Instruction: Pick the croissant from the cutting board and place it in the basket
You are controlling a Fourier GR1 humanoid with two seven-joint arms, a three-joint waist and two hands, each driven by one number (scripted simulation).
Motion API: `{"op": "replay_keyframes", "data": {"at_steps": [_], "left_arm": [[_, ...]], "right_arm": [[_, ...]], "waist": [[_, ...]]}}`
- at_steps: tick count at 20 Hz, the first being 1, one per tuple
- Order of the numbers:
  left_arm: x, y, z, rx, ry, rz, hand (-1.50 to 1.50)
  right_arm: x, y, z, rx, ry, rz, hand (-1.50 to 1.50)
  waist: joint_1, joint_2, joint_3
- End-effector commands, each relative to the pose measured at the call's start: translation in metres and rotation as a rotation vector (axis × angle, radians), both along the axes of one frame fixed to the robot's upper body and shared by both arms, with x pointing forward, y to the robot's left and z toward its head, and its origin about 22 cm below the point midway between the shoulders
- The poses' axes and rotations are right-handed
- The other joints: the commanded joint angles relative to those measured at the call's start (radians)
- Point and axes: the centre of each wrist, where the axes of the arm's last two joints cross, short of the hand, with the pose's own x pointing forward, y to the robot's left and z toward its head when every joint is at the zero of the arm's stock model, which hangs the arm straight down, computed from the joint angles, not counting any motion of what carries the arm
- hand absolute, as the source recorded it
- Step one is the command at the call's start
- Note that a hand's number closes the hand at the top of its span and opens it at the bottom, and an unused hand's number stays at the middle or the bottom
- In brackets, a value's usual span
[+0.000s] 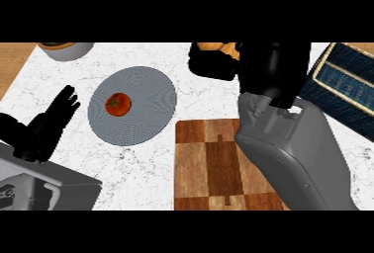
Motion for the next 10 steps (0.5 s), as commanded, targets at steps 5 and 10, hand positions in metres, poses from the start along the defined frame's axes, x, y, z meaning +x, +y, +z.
{"op": "replay_keyframes", "data": {"at_steps": [5,10], "left_arm": [[0.002,-0.001,-0.005,0.060,0.051,0.083,0.00],[0.013,0.000,0.007,0.050,0.031,0.083,0.00]], "right_arm": [[0.036,-0.039,0.064,0.029,0.011,-0.200,1.50],[0.065,-0.101,0.063,-0.079,0.053,-0.349,1.50]], "waist": [[0.007,0.005,0.001],[-0.005,0.007,0.001]]}}
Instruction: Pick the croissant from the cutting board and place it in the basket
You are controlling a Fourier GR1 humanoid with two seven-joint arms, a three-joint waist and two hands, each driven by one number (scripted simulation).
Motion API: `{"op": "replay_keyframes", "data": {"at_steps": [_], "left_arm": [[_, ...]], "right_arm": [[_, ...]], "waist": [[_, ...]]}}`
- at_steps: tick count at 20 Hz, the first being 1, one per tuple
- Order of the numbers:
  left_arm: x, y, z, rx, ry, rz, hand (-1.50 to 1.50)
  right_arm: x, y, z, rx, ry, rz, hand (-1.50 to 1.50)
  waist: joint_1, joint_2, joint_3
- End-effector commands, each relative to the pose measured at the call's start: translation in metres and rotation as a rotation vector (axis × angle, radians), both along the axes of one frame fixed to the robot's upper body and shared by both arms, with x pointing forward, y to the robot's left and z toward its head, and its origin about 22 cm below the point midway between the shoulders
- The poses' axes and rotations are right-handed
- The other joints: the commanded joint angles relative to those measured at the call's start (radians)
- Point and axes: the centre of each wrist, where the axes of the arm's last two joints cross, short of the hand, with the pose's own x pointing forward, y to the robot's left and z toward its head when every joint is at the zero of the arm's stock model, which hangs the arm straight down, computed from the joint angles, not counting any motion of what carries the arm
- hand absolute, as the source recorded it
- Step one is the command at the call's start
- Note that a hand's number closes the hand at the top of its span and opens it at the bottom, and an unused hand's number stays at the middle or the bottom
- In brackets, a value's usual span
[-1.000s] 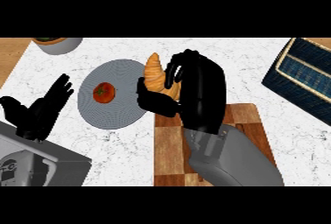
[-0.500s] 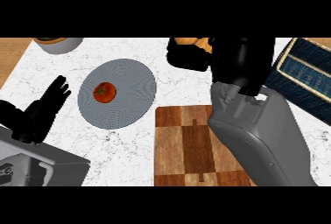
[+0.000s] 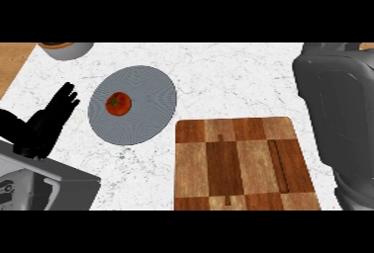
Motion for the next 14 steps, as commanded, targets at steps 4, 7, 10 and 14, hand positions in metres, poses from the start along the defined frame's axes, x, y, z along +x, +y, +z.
{"op": "replay_keyframes", "data": {"at_steps": [4,7,10,14], "left_arm": [[-0.005,0.000,0.002,0.043,0.068,0.081,0.00],[0.004,-0.018,-0.001,0.044,0.065,0.069,0.00],[-0.008,0.009,-0.003,0.032,0.068,0.092,0.00],[-0.008,-0.017,-0.007,0.050,0.040,0.091,0.00]], "right_arm": [[0.022,-0.057,0.013,-0.053,0.075,-0.226,1.50],[0.034,-0.064,0.000,-0.022,0.067,-0.236,1.50],[0.026,-0.122,0.001,-0.037,0.079,-0.242,1.50],[0.026,-0.149,-0.016,-0.047,0.102,-0.238,1.50]], "waist": [[0.001,-0.002,0.002],[0.003,0.001,0.001],[-0.004,-0.001,0.002],[-0.003,-0.001,0.002]]}}
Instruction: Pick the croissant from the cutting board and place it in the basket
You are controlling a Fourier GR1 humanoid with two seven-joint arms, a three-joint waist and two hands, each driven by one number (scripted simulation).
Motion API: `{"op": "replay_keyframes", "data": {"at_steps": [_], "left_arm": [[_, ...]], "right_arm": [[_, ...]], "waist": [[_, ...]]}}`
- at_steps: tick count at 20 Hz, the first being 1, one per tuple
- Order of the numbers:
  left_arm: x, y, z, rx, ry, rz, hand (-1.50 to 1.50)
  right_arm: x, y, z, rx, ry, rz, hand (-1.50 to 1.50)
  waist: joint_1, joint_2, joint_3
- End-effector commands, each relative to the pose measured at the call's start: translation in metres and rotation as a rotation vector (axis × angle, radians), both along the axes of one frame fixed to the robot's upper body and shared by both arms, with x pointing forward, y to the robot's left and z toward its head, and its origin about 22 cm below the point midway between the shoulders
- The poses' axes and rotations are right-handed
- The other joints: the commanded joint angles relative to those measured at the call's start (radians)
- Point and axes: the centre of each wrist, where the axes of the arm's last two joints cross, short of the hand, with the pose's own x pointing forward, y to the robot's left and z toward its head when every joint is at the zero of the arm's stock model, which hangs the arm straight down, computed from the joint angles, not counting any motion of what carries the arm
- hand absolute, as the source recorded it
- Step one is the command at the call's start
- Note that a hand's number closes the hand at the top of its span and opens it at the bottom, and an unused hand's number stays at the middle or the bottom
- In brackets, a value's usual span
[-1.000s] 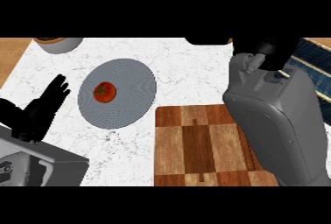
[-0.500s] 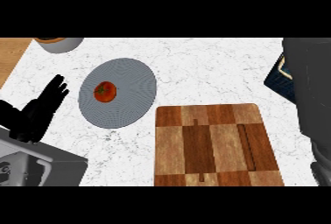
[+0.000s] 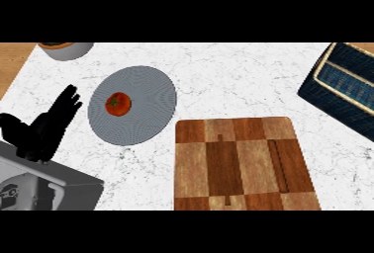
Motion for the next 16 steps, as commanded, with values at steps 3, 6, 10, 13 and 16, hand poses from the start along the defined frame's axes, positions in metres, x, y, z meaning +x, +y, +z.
{"op": "replay_keyframes", "data": {"at_steps": [3,6,10,13,16], "left_arm": [[0.011,0.008,0.013,0.055,0.044,0.088,0.00],[0.009,-0.009,-0.004,0.057,0.047,0.086,0.00],[-0.002,-0.004,-0.015,0.045,0.057,0.083,0.00],[0.012,0.005,0.001,0.037,0.065,0.060,0.00],[0.002,-0.004,-0.008,0.038,0.058,0.093,0.00]], "right_arm": [[0.000,-0.055,-0.024,-0.019,0.004,0.003,1.50],[0.003,-0.070,-0.042,0.028,-0.037,-0.006,1.50],[0.002,-0.090,-0.087,0.045,-0.019,-0.022,1.50],[-0.001,-0.103,-0.082,0.083,-0.128,-0.228,-1.50],[-0.002,-0.128,-0.091,0.125,-0.059,-0.175,-1.50]], "waist": [[-0.002,0.002,0.001],[-0.001,0.002,0.001],[0.004,0.004,0.001],[-0.002,0.005,0.001],[0.003,0.002,0.001]]}}
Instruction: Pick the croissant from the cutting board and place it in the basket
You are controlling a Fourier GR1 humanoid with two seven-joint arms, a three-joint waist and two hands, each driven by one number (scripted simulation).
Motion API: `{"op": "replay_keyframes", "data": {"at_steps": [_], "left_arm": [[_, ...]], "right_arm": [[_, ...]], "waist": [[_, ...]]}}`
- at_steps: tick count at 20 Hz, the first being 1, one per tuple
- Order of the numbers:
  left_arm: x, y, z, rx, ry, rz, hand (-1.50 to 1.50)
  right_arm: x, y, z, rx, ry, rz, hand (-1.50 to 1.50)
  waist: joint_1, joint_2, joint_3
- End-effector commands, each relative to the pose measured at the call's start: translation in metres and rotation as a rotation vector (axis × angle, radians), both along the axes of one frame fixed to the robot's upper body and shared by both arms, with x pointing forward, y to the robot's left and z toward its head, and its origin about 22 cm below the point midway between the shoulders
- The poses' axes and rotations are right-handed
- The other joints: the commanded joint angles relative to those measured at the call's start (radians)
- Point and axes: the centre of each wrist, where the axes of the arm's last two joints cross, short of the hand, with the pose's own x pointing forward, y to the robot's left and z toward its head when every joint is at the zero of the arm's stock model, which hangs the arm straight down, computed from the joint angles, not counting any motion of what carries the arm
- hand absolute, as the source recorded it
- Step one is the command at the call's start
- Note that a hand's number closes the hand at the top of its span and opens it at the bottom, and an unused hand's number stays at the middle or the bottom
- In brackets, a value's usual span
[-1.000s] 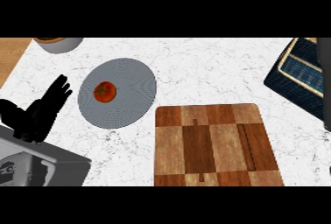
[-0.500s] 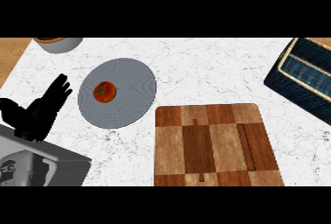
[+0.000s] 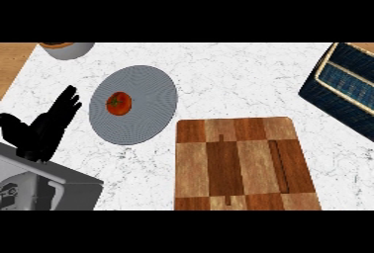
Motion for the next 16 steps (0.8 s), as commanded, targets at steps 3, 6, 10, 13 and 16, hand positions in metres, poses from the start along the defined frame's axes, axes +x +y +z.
{"op": "replay_keyframes", "data": {"at_steps": [3,6,10,13,16], "left_arm": [[-0.005,-0.002,0.014,0.027,0.048,0.099,0.00],[-0.002,-0.004,0.009,0.046,0.047,0.098,0.00],[0.007,0.008,0.014,0.046,0.045,0.091,0.00],[0.003,0.007,0.024,0.042,0.048,0.084,0.00],[0.001,0.002,0.003,0.038,0.069,0.096,0.00]], "right_arm": [[0.010,-0.021,-0.004,0.006,0.011,-0.015,-1.50],[0.005,-0.024,0.003,-0.014,-0.023,0.058,-1.50],[0.004,-0.031,0.007,0.031,-0.133,0.039,-1.50],[-0.007,-0.051,0.021,0.136,-0.301,-0.074,-1.50],[-0.026,-0.067,0.020,0.232,-0.394,-0.121,-1.50]], "waist": [[0.010,-0.001,0.001],[-0.001,-0.002,0.000],[-0.001,-0.002,0.000],[-0.001,-0.005,0.002],[-0.022,-0.007,0.001]]}}
